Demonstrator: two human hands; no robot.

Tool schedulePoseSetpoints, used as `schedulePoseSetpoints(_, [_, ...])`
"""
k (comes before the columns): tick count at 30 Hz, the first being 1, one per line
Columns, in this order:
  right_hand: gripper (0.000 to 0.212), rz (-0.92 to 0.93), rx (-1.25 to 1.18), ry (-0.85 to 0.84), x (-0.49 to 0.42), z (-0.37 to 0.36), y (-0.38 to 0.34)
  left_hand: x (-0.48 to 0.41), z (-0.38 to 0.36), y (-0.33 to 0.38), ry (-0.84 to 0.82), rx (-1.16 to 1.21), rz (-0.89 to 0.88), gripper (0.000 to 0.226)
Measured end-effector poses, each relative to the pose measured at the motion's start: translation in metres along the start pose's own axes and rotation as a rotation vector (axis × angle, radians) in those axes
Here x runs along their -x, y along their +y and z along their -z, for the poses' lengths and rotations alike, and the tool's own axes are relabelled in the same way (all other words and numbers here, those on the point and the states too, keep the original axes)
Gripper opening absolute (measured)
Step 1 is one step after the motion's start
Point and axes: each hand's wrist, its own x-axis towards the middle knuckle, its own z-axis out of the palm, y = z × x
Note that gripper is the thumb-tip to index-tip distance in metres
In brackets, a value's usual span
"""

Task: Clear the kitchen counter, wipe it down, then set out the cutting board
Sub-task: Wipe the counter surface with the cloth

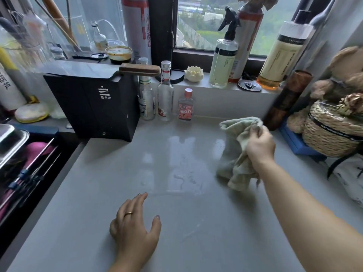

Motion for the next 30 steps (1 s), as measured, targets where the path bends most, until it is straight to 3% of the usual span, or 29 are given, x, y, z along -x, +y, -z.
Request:
schedulePoseSetpoints(5, [0.036, 0.058, 0.168, 0.024, -0.049, 0.022, 0.026, -0.011, -0.013, 0.012, 0.005, 0.005, -0.006, 0.069])
schedulePoseSetpoints(9, [0.038, 0.024, 0.355, -0.301, -0.056, 0.0, 0.056, -0.014, -0.02, 0.017, 0.07, -0.06, -0.029, 0.079])
schedulePoseSetpoints(11, [0.046, -0.029, 0.615, -0.51, -0.052, -0.022, 0.066, -0.016, -0.02, 0.017, 0.097, -0.075, -0.025, 0.079])
schedulePoseSetpoints(14, [0.053, -0.048, 0.866, -0.543, -0.041, -0.054, 0.066, -0.017, -0.02, 0.016, 0.102, -0.075, -0.005, 0.082])
schedulePoseSetpoints(18, [0.049, 0.089, 0.829, -0.518, -0.012, -0.088, 0.046, -0.018, -0.023, 0.015, 0.112, -0.055, -0.022, 0.084])
schedulePoseSetpoints(25, [0.049, 0.447, 0.708, -0.751, 0.072, -0.151, -0.016, -0.017, -0.022, 0.013, 0.092, -0.026, -0.023, 0.088])
schedulePoseSetpoints(30, [0.047, 0.545, 0.654, -0.886, 0.114, -0.137, -0.022, -0.017, -0.021, 0.012, 0.098, 0.019, -0.042, 0.089])
